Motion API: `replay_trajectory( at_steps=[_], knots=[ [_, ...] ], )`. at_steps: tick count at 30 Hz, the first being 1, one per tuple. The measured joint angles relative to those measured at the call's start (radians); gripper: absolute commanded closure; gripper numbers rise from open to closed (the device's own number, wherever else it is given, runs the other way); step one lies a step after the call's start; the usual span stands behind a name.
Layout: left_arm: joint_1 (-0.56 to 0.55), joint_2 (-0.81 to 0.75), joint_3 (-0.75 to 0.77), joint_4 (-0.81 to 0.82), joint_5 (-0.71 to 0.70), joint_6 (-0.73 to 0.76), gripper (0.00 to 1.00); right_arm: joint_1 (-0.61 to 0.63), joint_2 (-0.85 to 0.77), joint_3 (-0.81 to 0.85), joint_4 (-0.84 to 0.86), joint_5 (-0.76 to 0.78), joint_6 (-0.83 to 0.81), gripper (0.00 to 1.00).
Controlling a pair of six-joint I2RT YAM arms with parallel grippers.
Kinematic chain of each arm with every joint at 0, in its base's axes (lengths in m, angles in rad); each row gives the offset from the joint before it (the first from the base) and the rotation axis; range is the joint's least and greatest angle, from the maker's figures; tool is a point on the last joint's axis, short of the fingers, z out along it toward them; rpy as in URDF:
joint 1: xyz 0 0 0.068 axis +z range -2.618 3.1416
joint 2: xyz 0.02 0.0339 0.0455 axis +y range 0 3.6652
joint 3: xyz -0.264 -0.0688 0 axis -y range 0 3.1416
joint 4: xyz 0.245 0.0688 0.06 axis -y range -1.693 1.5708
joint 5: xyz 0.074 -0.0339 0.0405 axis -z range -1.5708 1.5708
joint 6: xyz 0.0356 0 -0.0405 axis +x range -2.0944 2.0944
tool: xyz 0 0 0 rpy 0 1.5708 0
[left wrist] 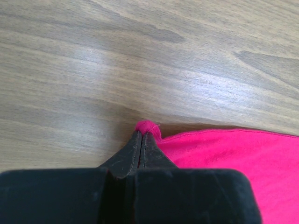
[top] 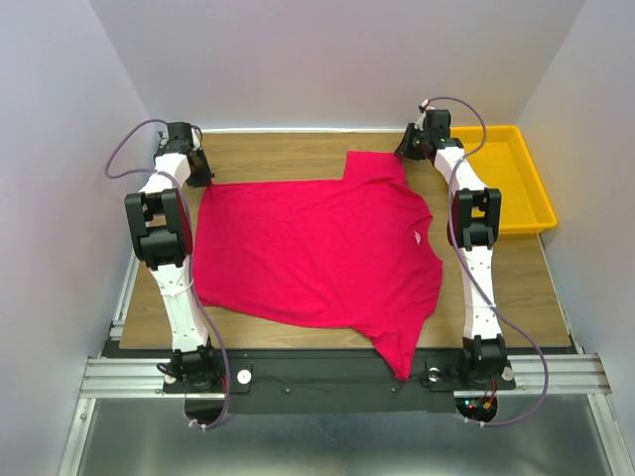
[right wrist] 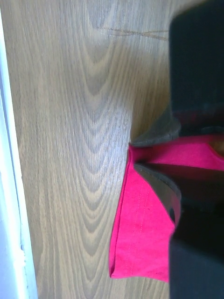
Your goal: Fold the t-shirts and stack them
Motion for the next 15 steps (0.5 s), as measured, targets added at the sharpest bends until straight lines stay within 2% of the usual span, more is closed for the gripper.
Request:
replay_trajectory(
  at_steps=[5, 15],
  knots=[
    [0.0, 0.0, -0.001, 0.0, 0.002, 0.0, 1.0, 0.0, 0.006, 0.0, 0.007, -0.008, 0.004, 0.99],
    [0.004, -0.009, -0.006, 0.002, 0.011, -0.007, 1.0, -0.005, 0.007, 0.004, 0.004, -0.045, 0.008, 0.99]
  ],
)
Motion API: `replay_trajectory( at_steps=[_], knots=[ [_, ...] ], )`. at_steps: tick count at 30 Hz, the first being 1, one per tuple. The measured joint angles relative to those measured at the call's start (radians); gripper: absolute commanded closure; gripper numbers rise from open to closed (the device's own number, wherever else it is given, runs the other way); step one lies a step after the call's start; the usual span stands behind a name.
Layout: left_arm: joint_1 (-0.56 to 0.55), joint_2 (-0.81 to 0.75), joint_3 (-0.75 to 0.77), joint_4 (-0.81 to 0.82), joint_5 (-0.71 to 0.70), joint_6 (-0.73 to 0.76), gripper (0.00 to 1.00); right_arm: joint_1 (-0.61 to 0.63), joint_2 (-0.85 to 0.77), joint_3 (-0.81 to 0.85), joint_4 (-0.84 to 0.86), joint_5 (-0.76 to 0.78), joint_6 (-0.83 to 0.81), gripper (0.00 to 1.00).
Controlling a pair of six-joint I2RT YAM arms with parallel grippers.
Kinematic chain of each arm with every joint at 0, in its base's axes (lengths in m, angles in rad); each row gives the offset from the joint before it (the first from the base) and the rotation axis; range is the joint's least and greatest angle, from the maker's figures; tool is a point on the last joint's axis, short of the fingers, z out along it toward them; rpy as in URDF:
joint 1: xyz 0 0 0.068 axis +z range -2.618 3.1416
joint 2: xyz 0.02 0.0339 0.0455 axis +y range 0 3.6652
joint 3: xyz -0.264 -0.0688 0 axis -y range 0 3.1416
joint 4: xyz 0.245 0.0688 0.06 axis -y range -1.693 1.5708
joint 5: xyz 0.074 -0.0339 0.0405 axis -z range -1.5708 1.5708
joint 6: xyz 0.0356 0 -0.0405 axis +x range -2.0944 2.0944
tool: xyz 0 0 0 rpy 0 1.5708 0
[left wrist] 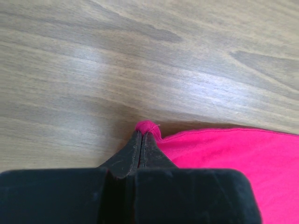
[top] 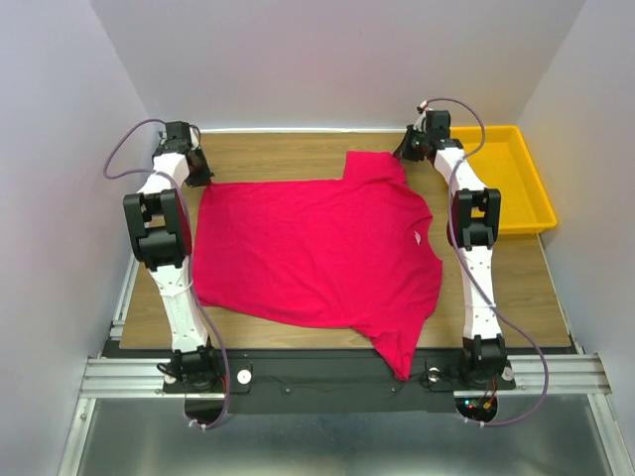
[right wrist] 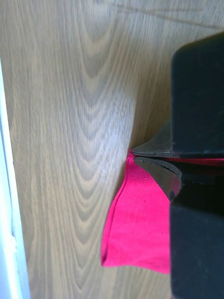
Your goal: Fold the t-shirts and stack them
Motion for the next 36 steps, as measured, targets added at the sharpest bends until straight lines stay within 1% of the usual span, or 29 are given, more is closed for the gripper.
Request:
replay_trajectory(
  at_steps=[5, 7, 10, 15, 18, 23, 27, 30, 31, 33, 36],
  knots=[
    [0.017, -0.048, 0.0, 0.014, 0.032, -0.031, 1.0, -0.021, -0.013, -0.001, 0.0, -0.113, 0.005, 0.99],
    [0.028, -0.088, 0.0, 0.029, 0.058, -0.055, 1.0, -0.039, -0.043, -0.009, 0.003, -0.166, 0.01, 0.99],
    [0.033, -0.147, -0.002, 0.059, 0.091, -0.083, 1.0, -0.078, -0.14, -0.027, 0.006, -0.26, 0.02, 0.99],
    [0.035, -0.271, -0.028, 0.135, 0.137, -0.123, 1.0, -0.119, -0.324, -0.031, 0.037, -0.36, 0.031, 1.0],
    [0.035, -0.338, -0.069, 0.177, 0.161, -0.14, 1.0, -0.129, -0.458, -0.032, 0.068, -0.413, 0.031, 0.99],
    [0.04, -0.454, -0.18, 0.256, 0.206, -0.182, 1.0, -0.129, -0.643, -0.032, 0.091, -0.478, 0.028, 0.99],
    [0.042, -0.602, -0.289, 0.322, 0.23, -0.234, 1.0, -0.132, -0.76, -0.032, 0.091, -0.501, 0.019, 0.99],
    [0.042, -0.74, -0.345, 0.388, 0.238, -0.281, 1.0, -0.146, -0.846, -0.011, 0.087, -0.509, 0.02, 1.0],
    [0.042, -0.809, -0.37, 0.428, 0.234, -0.303, 1.0, -0.152, -0.859, 0.002, 0.088, -0.511, 0.023, 1.0],
    [0.042, -0.948, -0.408, 0.493, 0.222, -0.341, 1.0, -0.187, -0.908, 0.05, 0.088, -0.512, 0.039, 0.99],
    [0.042, -1.1, -0.417, 0.568, 0.201, -0.376, 1.0, -0.255, -0.972, 0.1, 0.089, -0.513, 0.058, 0.99]
  ],
)
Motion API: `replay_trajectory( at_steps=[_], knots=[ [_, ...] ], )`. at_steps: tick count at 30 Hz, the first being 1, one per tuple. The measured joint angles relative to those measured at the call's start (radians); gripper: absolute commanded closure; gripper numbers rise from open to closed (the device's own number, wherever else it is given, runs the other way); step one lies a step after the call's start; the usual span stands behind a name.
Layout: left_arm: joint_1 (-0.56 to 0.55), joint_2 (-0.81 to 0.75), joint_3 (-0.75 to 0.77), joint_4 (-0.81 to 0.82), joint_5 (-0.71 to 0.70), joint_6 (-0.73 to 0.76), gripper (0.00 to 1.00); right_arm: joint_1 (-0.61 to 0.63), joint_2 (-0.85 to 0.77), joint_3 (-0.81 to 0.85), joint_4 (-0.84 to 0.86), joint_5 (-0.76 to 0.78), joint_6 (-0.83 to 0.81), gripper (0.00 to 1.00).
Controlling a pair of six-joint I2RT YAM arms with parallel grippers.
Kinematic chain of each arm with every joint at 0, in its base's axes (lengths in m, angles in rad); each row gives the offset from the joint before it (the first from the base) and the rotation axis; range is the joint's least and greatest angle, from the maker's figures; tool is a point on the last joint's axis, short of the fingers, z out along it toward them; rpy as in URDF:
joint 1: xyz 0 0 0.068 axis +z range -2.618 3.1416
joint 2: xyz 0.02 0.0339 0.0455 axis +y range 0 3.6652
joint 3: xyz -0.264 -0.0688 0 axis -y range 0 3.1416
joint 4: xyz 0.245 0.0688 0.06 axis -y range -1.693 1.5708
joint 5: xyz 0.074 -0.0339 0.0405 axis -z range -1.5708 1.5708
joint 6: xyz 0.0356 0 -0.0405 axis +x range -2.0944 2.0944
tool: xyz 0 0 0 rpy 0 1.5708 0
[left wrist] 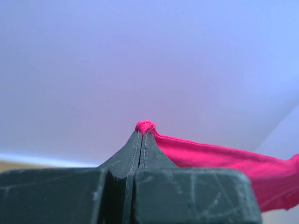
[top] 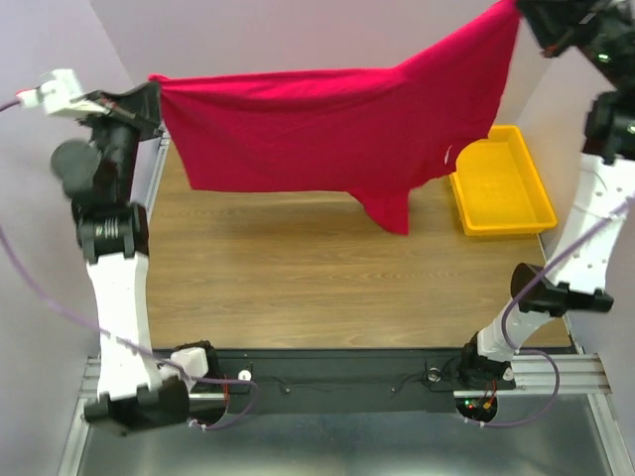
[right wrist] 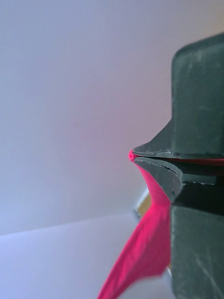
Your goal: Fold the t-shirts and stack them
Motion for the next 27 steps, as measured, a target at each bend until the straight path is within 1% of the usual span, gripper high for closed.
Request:
replay_trajectory(
  at_steps=[4, 7, 11, 16, 19, 21, 24, 25, 27],
  knots=[
    [0.0, -0.195, 0.0, 0.075, -0.046, -0.032, 1.0, -0.091, -0.086, 0.095, 0.003, 0.002, 0.029, 0.99],
    [0.0, -0.29, 0.0, 0.082, -0.084, -0.04, 1.0, -0.105, -0.148, 0.158, 0.013, 0.0, 0.048, 0.99],
    [0.0, -0.364, 0.004, 0.075, -0.135, -0.038, 1.0, -0.112, -0.208, 0.204, 0.034, 0.005, 0.058, 0.99],
    [0.0, -0.376, -0.052, 0.053, -0.2, -0.037, 1.0, -0.115, -0.209, 0.192, 0.071, 0.008, 0.065, 0.99],
    [0.0, -0.368, -0.146, 0.03, -0.222, -0.039, 1.0, -0.116, -0.166, 0.135, 0.078, 0.009, 0.071, 1.0],
    [0.0, -0.341, -0.223, 0.03, -0.227, -0.043, 1.0, -0.116, -0.126, 0.06, 0.104, 0.0, 0.093, 0.99],
    [-0.002, -0.281, -0.331, 0.054, -0.226, -0.057, 1.0, -0.099, -0.061, -0.077, 0.132, -0.016, 0.114, 1.0],
    [-0.002, -0.257, -0.367, 0.069, -0.225, -0.063, 1.0, -0.076, -0.023, -0.163, 0.13, -0.008, 0.102, 0.99],
    [-0.003, -0.186, -0.442, 0.109, -0.223, -0.074, 1.0, -0.029, 0.033, -0.27, 0.13, 0.013, 0.069, 0.99]
  ],
)
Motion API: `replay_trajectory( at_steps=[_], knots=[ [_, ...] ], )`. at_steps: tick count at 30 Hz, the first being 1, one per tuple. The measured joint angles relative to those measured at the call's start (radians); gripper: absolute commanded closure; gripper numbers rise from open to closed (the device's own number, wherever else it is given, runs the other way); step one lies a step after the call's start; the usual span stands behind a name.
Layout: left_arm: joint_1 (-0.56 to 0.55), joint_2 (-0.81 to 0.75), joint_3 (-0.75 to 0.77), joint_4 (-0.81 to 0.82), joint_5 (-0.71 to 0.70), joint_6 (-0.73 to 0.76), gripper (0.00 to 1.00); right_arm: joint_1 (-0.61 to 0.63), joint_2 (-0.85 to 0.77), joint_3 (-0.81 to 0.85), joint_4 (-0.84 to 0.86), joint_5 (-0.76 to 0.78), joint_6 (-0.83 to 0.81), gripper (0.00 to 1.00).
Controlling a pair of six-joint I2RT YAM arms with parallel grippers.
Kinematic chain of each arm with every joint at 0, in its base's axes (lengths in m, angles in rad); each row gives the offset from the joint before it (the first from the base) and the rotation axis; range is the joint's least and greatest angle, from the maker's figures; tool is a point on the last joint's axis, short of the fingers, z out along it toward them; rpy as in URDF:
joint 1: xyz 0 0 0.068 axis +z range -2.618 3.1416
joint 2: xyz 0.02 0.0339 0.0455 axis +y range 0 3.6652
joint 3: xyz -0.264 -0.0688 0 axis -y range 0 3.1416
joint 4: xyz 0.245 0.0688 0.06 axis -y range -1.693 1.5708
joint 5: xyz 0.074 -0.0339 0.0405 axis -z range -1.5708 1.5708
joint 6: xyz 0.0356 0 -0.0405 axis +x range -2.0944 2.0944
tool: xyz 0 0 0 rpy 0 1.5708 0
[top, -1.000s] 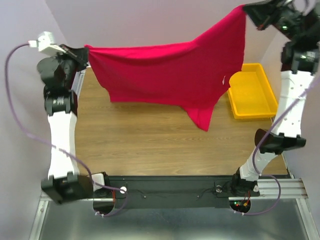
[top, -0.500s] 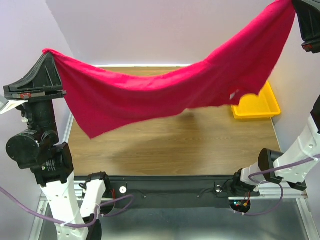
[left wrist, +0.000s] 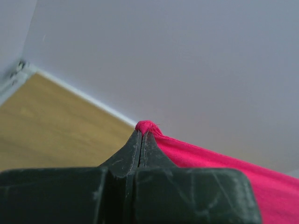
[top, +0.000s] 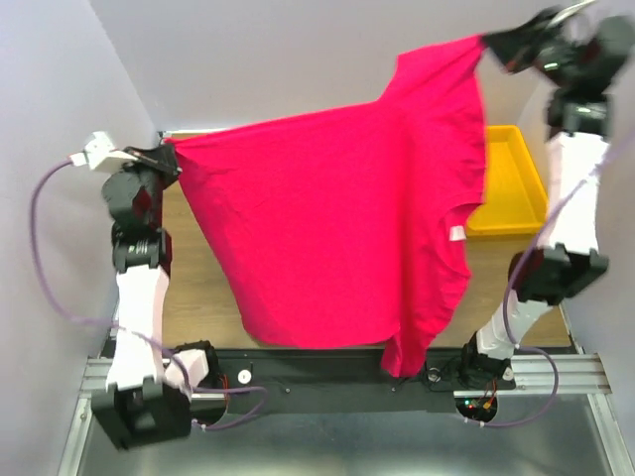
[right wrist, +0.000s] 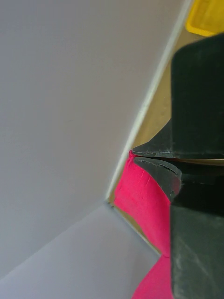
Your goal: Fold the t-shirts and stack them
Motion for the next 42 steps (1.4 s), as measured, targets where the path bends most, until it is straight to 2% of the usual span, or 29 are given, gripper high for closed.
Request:
replay_trajectory(
  at_steps=[4, 6, 10, 13, 16, 31, 37, 42],
  knots=[
    [-0.001, 0.218, -0.048, 0.045, 0.003, -0.014, 1.0, 0.124, 0.124, -0.181, -0.023, 0.062, -0.101, 1.0],
    [-0.003, 0.36, -0.044, 0.08, 0.008, -0.016, 1.0, 0.17, 0.191, -0.22, -0.033, 0.082, -0.155, 0.99],
    [-0.013, 0.628, 0.039, 0.092, 0.025, -0.006, 1.0, 0.24, 0.359, -0.218, -0.037, 0.093, -0.244, 0.99],
    [-0.023, 0.808, 0.15, 0.072, 0.033, 0.013, 1.0, 0.249, 0.496, -0.138, -0.033, 0.097, -0.274, 0.99],
    [-0.033, 0.936, 0.26, 0.053, 0.033, 0.039, 1.0, 0.242, 0.583, -0.126, -0.016, 0.121, -0.3, 0.99],
    [-0.044, 1.148, 0.553, -0.048, 0.019, 0.072, 1.0, 0.26, 0.622, -0.053, 0.097, 0.165, -0.293, 0.99],
    [-0.044, 1.263, 0.705, -0.159, 0.026, 0.091, 1.0, 0.259, 0.569, -0.159, 0.095, 0.099, -0.294, 1.0],
    [-0.044, 1.302, 0.761, -0.225, 0.026, 0.099, 1.0, 0.257, 0.489, -0.248, 0.099, 0.053, -0.298, 0.99]
  ],
)
